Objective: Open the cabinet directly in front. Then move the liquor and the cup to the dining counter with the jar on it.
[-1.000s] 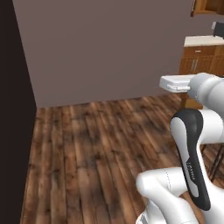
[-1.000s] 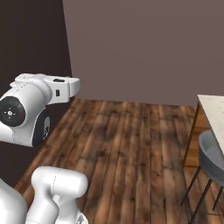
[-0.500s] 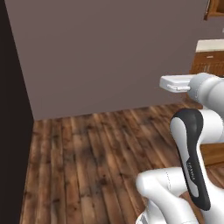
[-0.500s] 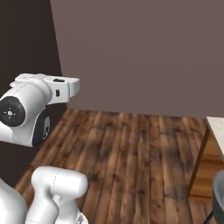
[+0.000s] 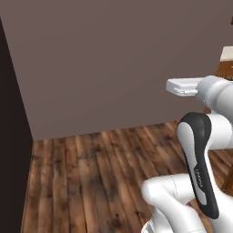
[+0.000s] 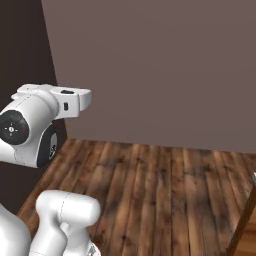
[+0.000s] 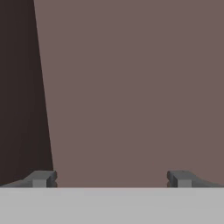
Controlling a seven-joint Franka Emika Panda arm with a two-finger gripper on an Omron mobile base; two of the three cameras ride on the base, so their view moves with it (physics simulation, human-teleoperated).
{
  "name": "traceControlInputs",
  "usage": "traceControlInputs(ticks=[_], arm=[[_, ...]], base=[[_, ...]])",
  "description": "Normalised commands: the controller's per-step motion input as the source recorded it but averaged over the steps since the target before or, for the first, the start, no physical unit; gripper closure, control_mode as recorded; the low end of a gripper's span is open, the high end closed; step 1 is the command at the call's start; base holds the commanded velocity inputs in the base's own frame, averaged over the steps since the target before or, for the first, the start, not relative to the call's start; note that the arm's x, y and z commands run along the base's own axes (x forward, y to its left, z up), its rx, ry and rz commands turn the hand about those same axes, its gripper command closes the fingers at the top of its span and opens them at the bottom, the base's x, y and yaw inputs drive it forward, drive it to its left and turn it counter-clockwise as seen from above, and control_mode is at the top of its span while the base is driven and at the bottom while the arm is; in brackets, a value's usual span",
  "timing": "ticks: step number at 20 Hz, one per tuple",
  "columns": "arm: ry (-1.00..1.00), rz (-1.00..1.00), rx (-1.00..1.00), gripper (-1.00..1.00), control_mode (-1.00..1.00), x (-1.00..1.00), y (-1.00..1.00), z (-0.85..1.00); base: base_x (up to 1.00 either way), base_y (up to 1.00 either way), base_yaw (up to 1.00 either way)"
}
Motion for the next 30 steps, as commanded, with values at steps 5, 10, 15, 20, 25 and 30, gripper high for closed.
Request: traceControlInputs(ticks=[5, 10, 15, 20, 25, 30], arm=[[0.0, 0.0, 0.0, -1.0, 1.0, 0.0, 0.0, 0.0], [0.0, 0.0, 0.0, -1.0, 1.0, 0.0, 0.0, 0.0], [0.0, 0.0, 0.0, -1.0, 1.0, 0.0, 0.0, 0.0], [0.0, 0.0, 0.0, -1.0, 1.0, 0.0, 0.0, 0.0], [0.0, 0.0, 0.0, -1.0, 1.0, 0.0, 0.0, 0.0], [0.0, 0.0, 0.0, -1.0, 1.0, 0.0, 0.0, 0.0]], base=[[1.0, 0.11, 0.0], [1.0, 0.0, 0.01], [1.0, -0.41, 0.21], [1.0, -0.6, 0.26], [0.21, -0.99, 0.06], [0.0, -1.0, -0.12]])
